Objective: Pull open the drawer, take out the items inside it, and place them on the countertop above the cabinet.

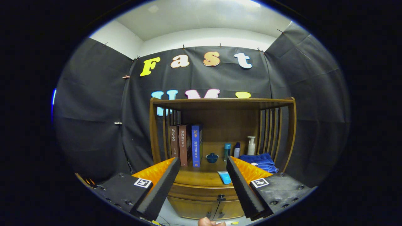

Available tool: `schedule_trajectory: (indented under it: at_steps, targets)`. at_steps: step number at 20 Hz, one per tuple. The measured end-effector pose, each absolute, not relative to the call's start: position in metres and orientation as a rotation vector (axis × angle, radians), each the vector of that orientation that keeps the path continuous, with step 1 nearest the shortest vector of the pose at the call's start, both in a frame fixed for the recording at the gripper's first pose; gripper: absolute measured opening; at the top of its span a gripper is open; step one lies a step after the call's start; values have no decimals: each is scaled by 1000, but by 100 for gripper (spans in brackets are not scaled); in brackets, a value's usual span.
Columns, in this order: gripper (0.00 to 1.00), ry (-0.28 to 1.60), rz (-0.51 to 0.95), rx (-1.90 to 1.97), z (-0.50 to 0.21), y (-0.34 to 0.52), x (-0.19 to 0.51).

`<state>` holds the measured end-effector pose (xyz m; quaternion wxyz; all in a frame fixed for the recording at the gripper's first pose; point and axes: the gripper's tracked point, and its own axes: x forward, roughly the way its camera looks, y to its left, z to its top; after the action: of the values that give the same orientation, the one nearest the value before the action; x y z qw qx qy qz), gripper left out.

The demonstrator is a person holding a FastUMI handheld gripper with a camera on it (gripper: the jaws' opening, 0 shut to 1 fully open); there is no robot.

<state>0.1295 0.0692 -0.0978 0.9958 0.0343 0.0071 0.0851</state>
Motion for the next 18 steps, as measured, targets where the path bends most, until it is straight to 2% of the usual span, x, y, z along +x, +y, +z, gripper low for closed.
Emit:
schedule_trajectory:
  at_steps: [18]
  targets:
    - [99,-26,166,40,-73,90,107]
